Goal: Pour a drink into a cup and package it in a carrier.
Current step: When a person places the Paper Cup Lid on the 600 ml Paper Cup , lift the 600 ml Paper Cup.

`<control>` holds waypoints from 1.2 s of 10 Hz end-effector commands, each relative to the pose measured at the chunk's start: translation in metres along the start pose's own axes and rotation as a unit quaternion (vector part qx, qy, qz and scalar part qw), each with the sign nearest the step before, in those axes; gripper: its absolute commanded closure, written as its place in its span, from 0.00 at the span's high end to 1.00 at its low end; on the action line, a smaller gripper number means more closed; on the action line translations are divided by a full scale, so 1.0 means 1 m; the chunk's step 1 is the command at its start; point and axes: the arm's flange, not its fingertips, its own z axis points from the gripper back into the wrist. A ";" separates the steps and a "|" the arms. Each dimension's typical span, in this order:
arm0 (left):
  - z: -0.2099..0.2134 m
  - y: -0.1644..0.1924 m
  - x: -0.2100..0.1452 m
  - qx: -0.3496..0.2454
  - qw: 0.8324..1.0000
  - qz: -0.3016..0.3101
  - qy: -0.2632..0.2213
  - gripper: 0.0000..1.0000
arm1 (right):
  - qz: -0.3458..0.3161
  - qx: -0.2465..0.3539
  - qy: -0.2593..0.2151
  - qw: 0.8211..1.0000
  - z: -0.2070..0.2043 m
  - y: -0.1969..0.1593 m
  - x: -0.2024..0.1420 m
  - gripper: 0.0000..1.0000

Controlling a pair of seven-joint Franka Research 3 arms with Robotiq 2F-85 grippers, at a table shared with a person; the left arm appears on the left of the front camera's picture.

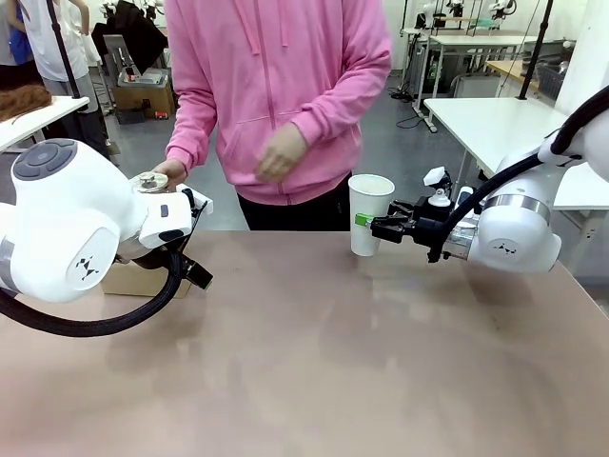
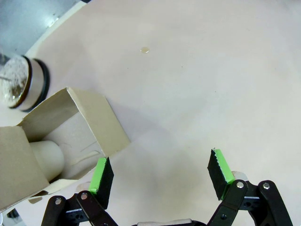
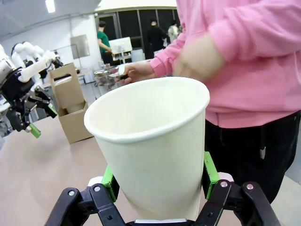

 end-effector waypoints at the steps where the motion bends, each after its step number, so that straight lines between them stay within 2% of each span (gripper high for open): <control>1: 0.000 0.000 0.000 -0.001 1.000 0.001 -0.001 1.00 | 0.006 -0.003 0.003 1.000 0.000 0.004 0.003 0.80; 12: 0.000 0.000 0.000 -0.001 1.000 0.001 -0.001 1.00 | 0.006 -0.003 0.003 1.000 0.000 0.004 0.003 0.80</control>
